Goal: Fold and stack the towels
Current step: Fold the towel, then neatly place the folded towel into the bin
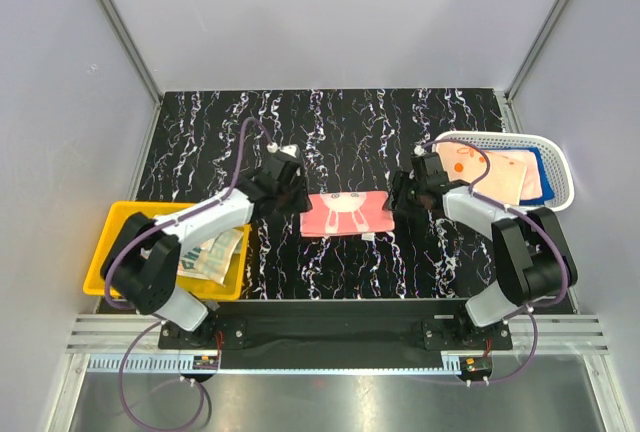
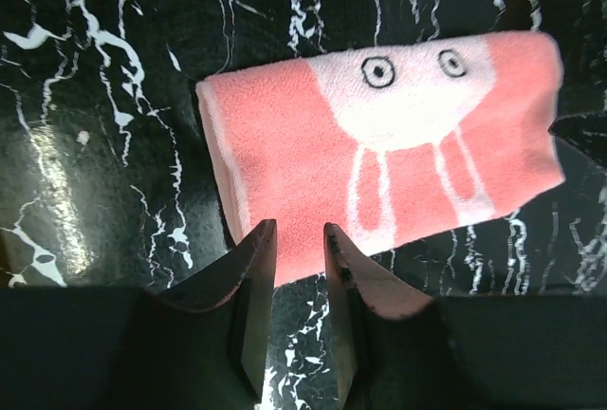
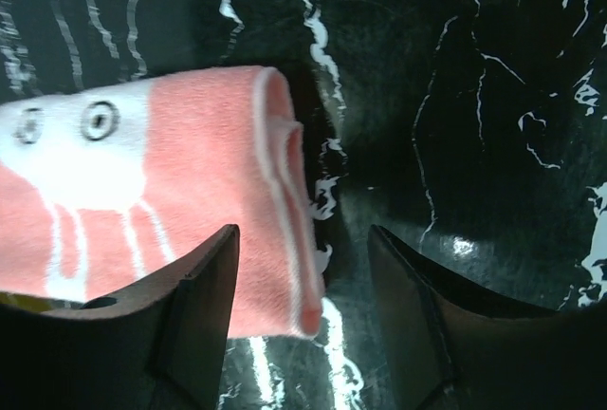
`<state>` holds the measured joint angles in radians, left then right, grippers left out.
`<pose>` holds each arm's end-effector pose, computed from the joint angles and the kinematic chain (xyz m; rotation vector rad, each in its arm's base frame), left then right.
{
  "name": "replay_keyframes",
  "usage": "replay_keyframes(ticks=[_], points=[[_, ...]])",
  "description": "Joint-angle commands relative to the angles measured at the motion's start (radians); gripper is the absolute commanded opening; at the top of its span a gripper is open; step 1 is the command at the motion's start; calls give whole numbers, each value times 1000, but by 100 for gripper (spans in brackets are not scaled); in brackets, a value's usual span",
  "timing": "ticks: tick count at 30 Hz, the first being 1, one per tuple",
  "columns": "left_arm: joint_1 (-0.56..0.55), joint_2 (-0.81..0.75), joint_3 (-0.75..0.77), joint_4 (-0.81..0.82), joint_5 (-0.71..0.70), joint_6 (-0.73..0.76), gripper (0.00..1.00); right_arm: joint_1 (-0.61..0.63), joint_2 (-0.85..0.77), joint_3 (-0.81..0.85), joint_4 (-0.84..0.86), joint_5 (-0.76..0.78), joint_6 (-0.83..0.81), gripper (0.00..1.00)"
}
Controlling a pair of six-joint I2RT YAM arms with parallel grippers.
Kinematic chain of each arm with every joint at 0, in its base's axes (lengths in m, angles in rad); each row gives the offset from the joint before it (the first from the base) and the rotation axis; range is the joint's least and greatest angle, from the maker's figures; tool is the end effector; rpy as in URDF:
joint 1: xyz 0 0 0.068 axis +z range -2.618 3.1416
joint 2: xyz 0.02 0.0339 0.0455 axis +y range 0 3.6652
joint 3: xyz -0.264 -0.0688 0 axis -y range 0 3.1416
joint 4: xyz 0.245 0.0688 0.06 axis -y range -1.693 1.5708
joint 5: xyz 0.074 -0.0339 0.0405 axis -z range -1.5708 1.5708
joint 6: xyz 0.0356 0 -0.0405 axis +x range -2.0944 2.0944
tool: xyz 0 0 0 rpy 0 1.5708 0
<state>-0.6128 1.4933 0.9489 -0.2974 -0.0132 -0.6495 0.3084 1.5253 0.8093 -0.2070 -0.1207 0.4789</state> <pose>0.2565 -0.1798 0.2194 -0.0520 2.4901 -0.5475 0.2828 0.0946 0.1745 0.1655 2.5434 0.4703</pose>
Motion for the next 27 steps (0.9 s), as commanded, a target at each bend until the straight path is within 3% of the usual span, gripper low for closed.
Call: replay_keyframes(ticks=[1, 9, 15, 18, 19, 21, 22, 27], points=[[-36, 59, 34, -11, -48, 37, 31, 6, 50, 41, 17, 35, -46, 64], [-59, 156, -8, -20, -100, -4, 27, 60, 137, 36, 81, 9, -26, 63], [-58, 154, -48, -8, -111, -38, 26, 119, 161, 39, 54, 64, 4, 51], [-59, 125, -64, -3, -96, -47, 26, 123, 154, 47, 8, 95, -2, 33], [-64, 114, -71, -5, -94, -48, 26, 126, 151, 59, -6, 111, -8, 18], [-64, 70, -64, -22, -94, -47, 26, 132, 141, 74, -54, 136, -20, 4], [-64, 53, -58, -32, -99, -39, 26, 139, 136, 92, -71, 163, -25, 0], [-64, -63, 30, -143, -126, 1, 29, 163, 72, 162, -212, 251, -65, 0]])
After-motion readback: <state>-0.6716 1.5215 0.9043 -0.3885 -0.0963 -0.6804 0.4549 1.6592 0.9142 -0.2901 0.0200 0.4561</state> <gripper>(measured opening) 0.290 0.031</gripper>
